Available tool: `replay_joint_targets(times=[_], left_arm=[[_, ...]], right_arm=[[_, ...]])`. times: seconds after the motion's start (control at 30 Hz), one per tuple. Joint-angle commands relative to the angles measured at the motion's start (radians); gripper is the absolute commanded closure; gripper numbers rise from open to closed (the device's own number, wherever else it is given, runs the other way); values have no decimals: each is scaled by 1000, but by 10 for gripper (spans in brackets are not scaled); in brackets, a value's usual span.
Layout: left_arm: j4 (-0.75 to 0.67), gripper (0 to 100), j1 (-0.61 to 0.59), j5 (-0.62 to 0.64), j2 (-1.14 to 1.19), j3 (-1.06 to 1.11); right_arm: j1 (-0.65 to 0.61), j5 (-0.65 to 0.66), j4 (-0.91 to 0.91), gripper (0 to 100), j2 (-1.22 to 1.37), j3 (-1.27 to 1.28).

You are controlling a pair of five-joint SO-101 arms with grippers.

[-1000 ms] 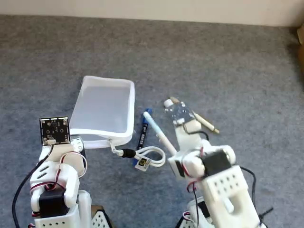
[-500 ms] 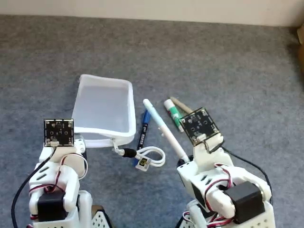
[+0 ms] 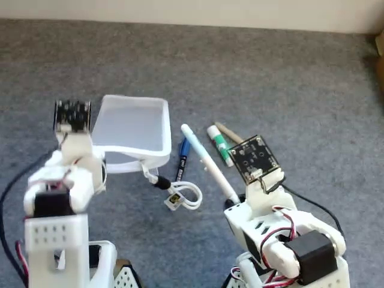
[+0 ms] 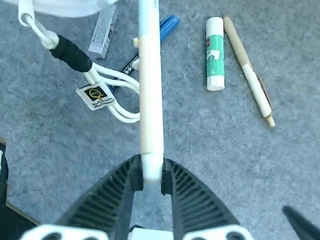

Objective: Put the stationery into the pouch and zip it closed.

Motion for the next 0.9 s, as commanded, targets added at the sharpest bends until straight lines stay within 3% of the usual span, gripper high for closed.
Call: replay_joint_targets(times=[0.0,0.13,0.43,0.67,0.87], left_arm=[[-26,993,64,15,216,-160],[-26,993,74,40,335,-236],[25,993,74,60,506,-453],[38,993,113,77,558,-506],[84,993,179,77,556,-509]], right_arm=[[-15,2,18,994,-10,-156],[-53,2,18,994,-12,-219],[-380,-100,19,994,-10,-223],[-395,-95,12,994,-1,-180],[-394,-95,-110,994,8,-70]])
